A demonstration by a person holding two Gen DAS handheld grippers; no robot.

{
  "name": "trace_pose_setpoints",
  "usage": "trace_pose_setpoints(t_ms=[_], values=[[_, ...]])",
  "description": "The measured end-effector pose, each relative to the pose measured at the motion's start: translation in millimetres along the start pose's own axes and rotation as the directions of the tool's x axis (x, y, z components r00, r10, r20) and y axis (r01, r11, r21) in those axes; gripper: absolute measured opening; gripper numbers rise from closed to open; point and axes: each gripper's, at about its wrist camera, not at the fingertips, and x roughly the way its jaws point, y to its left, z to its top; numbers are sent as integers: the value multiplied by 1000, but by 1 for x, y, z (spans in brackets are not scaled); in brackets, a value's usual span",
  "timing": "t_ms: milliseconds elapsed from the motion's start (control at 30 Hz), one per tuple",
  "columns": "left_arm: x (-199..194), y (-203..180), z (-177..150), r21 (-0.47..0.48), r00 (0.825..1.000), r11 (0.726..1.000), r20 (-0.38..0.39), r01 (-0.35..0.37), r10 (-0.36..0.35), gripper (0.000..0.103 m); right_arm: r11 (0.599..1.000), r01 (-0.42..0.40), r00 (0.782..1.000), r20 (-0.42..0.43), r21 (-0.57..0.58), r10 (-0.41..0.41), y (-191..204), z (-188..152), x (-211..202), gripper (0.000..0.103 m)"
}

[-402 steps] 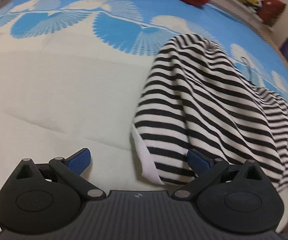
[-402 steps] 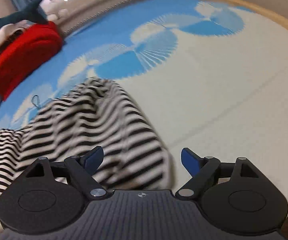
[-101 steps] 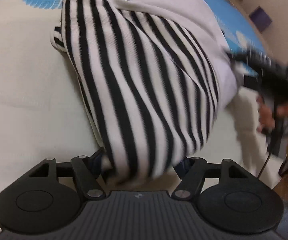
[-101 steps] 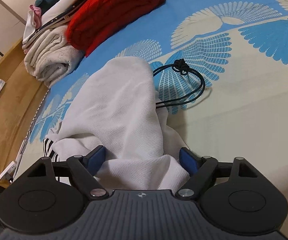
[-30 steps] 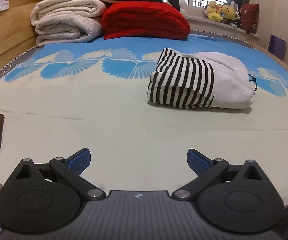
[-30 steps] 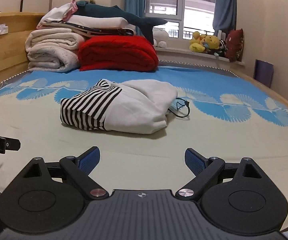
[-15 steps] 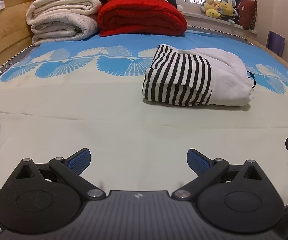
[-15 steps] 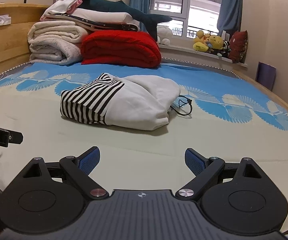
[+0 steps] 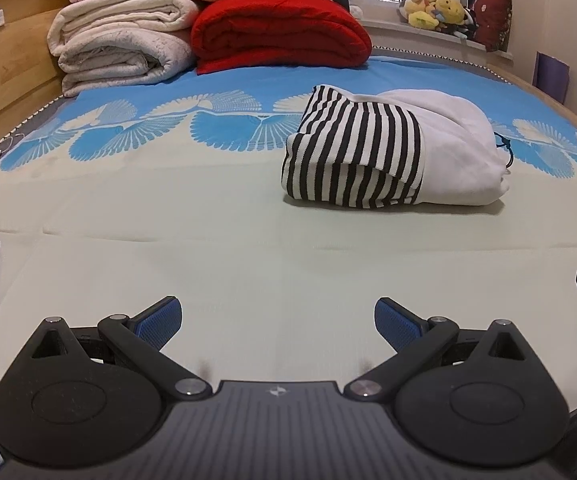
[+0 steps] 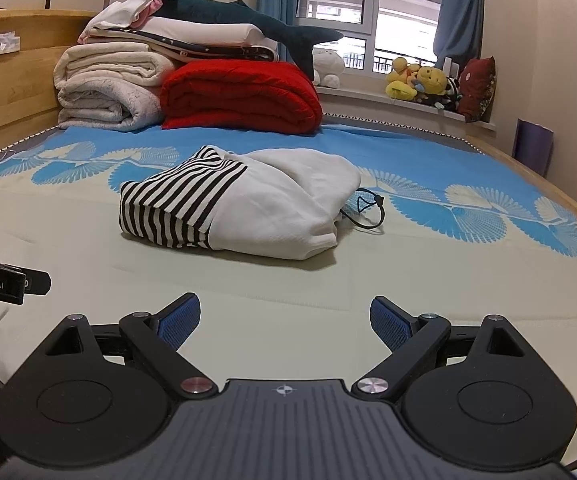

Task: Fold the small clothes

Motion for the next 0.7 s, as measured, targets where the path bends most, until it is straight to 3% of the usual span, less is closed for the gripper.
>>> trace_pose_setpoints(t_ms=[700], values=[[2, -1, 0, 0, 1000, 1000, -4, 3, -3, 103, 1000, -6, 1000, -14, -27, 6, 0, -2, 2, 93]])
